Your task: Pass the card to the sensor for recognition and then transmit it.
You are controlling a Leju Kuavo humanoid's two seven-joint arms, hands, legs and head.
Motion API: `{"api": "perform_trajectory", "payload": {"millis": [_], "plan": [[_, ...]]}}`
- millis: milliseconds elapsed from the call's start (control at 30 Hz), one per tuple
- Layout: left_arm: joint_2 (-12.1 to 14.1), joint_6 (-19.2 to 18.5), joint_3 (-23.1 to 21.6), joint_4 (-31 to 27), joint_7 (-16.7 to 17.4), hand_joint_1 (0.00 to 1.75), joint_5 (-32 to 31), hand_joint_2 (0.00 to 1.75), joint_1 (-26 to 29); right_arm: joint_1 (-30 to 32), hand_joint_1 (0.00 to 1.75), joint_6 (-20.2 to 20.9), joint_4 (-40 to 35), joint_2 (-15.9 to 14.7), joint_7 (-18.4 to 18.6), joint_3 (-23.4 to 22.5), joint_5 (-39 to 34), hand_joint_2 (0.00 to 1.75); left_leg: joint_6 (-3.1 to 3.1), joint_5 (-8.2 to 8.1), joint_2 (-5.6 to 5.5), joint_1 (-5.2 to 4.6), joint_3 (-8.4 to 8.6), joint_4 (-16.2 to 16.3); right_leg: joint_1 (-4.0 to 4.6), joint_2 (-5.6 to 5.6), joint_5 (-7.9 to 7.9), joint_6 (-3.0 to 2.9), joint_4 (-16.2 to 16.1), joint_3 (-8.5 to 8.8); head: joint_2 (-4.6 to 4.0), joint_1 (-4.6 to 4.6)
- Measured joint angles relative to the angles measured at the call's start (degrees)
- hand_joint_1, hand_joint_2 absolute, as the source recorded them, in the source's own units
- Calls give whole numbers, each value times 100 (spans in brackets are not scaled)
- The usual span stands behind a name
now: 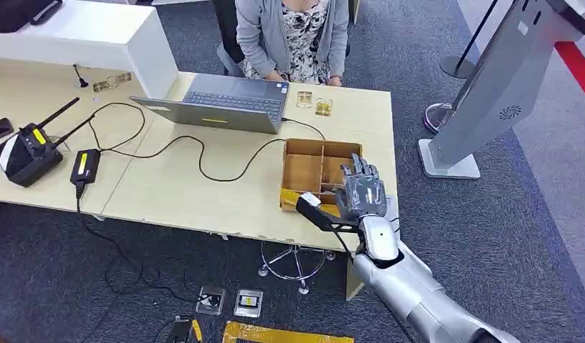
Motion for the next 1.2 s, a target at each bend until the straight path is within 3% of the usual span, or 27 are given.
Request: {"api": "perform_trajectory", "payload": {"millis": [1200], "plan": [[4, 76, 7, 11, -68, 0, 125, 0, 53, -33, 175, -201, 356, 243, -492, 24, -236, 175, 0, 0, 2, 1, 1, 0, 1, 2, 0, 0, 1, 0, 0, 2]]}}
